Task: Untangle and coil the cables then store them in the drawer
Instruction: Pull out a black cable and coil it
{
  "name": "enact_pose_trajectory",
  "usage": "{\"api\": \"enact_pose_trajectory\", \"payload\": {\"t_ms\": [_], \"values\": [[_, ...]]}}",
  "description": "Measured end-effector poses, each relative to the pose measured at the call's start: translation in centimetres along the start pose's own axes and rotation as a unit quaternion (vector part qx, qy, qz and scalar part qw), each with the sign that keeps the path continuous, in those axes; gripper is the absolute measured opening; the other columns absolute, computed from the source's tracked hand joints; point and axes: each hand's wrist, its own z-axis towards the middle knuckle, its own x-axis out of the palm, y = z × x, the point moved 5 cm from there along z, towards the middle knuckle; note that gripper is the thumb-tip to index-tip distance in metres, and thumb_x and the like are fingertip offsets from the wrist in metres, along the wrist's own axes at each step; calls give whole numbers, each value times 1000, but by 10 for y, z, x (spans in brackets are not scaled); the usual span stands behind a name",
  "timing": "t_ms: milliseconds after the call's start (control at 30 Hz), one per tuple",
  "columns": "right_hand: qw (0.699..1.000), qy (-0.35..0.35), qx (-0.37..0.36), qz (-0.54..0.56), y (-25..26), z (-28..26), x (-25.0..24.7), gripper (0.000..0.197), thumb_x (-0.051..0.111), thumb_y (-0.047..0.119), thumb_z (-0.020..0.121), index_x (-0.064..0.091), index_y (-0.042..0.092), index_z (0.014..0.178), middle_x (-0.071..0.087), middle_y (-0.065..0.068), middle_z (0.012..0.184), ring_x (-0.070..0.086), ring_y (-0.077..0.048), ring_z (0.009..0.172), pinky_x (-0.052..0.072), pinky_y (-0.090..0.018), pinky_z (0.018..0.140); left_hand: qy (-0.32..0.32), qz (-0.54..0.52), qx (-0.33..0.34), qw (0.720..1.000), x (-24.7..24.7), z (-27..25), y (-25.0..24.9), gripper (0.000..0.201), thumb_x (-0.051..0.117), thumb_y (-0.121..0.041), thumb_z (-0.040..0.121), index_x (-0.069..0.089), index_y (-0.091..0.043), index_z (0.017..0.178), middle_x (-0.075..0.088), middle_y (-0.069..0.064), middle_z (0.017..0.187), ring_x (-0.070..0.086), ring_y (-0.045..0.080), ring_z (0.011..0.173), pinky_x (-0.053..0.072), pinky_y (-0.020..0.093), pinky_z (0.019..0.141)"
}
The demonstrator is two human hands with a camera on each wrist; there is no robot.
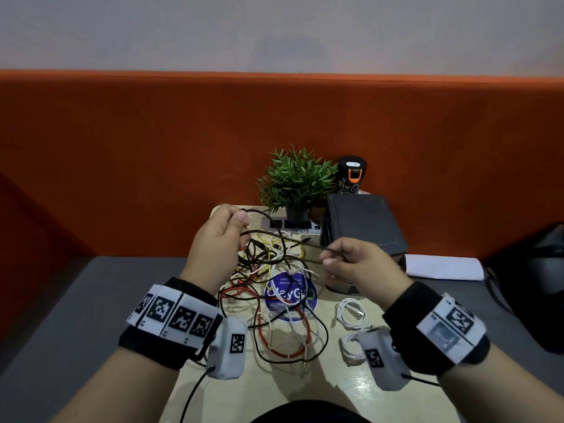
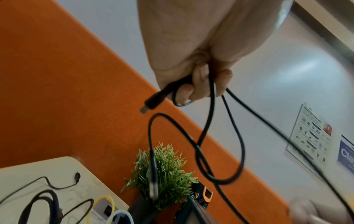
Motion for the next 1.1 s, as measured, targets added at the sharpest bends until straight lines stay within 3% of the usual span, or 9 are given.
{"api": "enact_pose_trajectory", "payload": {"t_ms": [67,233,333,467,567,733,933,1000,1100], "values": [[995,-17,27,-99,-7,2,-2,12,56,14,95,61,12,84,67,-2,64,56,-8,50,47,-21,55,-7,59,28,998,-6,1,-2,23,39,-23,100,50,-18,80,56,-5,61,46,5,54,39,32,60],[975,-71,35,-205,-8,6,-22,21,53,26,96,64,16,81,60,3,47,47,1,36,35,-13,45,-59,169,72,981,-26,6,-9,19,38,-25,101,50,-16,89,64,-7,70,44,2,48,30,29,50],[984,-91,58,-141,-13,6,-26,35,47,32,99,64,11,76,54,0,43,44,-6,34,35,-18,43,-102,156,60,981,-43,13,-4,21,40,-27,99,53,-15,87,55,2,68,47,18,62,34,32,57],[988,-112,102,14,-22,6,-30,63,33,55,97,64,5,75,51,-9,44,42,-21,37,35,-23,43,-181,99,4,979,-72,24,4,25,41,-31,97,52,-22,77,49,2,68,44,21,63,37,36,60],[987,-88,130,36,-27,8,-27,76,26,68,89,65,5,75,57,-13,47,49,-24,39,40,-24,47,-212,64,-19,975,-81,28,8,25,42,-30,97,52,-21,75,48,3,65,44,21,60,37,36,59],[988,2,125,89,-28,10,-6,83,31,79,69,65,5,84,64,-18,68,60,-25,57,45,-29,61,-106,5,-20,994,-42,17,3,26,38,-24,101,49,-17,79,62,2,63,51,15,52,40,26,53],[980,64,72,173,-15,6,15,59,46,58,76,64,2,84,63,-24,67,59,-31,62,47,-36,64,12,-62,-54,997,6,5,11,26,33,-21,103,48,-17,82,74,1,83,71,15,80,50,36,72],[976,61,58,202,-11,6,13,52,49,51,81,63,1,85,62,-23,65,59,-31,59,46,-37,63,29,-46,-42,998,15,1,12,27,33,-22,103,49,-16,83,74,-1,85,70,10,84,51,36,81],[956,51,26,287,-1,5,9,37,48,33,86,57,-2,82,60,-23,63,58,-31,56,47,-40,64,55,46,-16,997,24,-2,14,25,33,-25,103,49,-13,88,73,-6,79,66,1,79,49,30,78]]}}
